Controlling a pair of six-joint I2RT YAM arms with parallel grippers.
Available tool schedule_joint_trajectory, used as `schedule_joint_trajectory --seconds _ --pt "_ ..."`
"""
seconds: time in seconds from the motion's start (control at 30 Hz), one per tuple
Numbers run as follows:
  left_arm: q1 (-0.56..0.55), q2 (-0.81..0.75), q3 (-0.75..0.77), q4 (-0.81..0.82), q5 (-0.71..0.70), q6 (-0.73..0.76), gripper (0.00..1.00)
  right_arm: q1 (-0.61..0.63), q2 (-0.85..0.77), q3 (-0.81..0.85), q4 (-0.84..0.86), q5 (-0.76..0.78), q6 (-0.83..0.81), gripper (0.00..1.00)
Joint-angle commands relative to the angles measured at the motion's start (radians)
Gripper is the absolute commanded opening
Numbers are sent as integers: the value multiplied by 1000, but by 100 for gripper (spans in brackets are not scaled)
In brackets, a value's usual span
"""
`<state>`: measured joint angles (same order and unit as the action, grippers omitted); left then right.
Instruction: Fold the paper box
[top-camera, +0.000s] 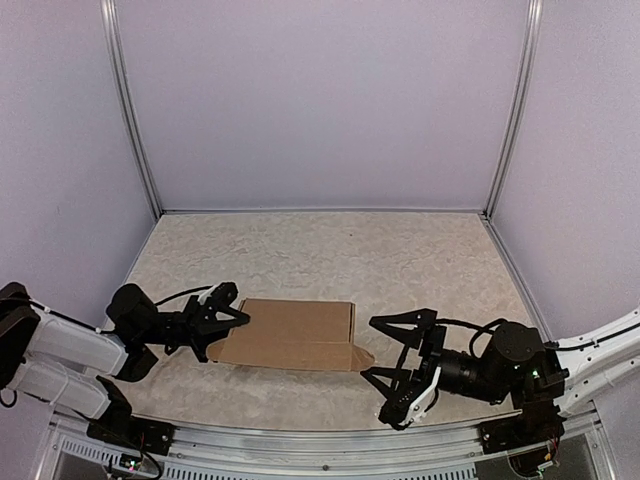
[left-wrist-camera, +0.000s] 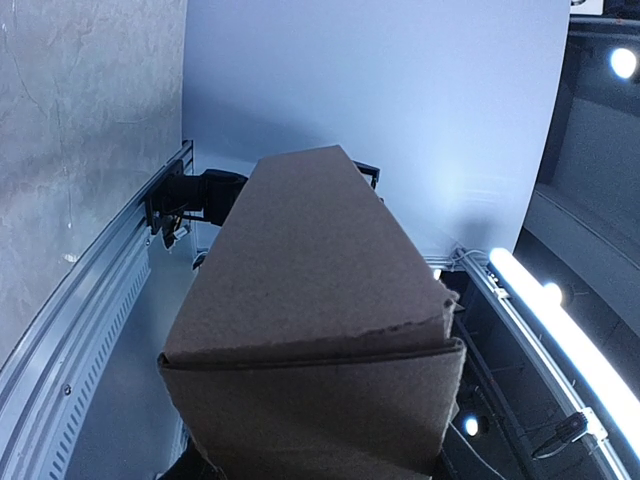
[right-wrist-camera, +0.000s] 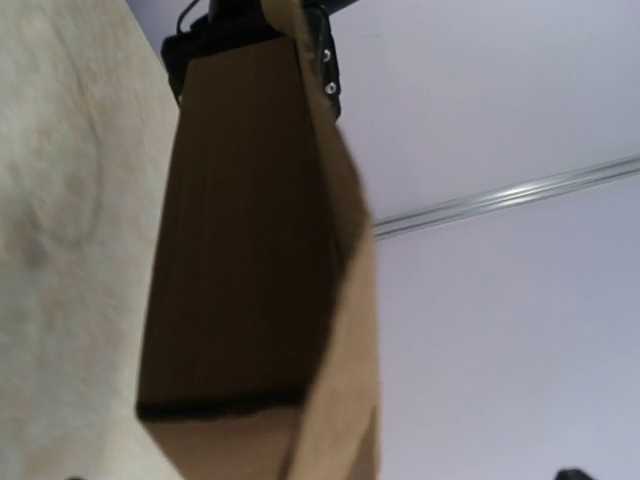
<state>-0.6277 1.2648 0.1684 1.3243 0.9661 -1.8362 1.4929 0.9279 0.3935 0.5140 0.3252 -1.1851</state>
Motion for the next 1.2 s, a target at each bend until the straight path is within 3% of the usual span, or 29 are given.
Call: schedule_joint_trajectory --seconds 0.0,0.17,0.3,0.87,1.17 --pt "-22 -3 4 254 17 4 0 37 79 -7 153 93 -148 100" --pt "-47 4 17 254 14 11 0 38 154 16 202 122 -202 95" --pt "-56 10 14 254 15 10 0 38 180 33 203 124 -204 84" --pt "-95 1 7 252 21 25 0 37 182 72 145 105 -169 58" --pt "-94 12 -9 248 20 37 3 38 171 81 110 106 -150 38"
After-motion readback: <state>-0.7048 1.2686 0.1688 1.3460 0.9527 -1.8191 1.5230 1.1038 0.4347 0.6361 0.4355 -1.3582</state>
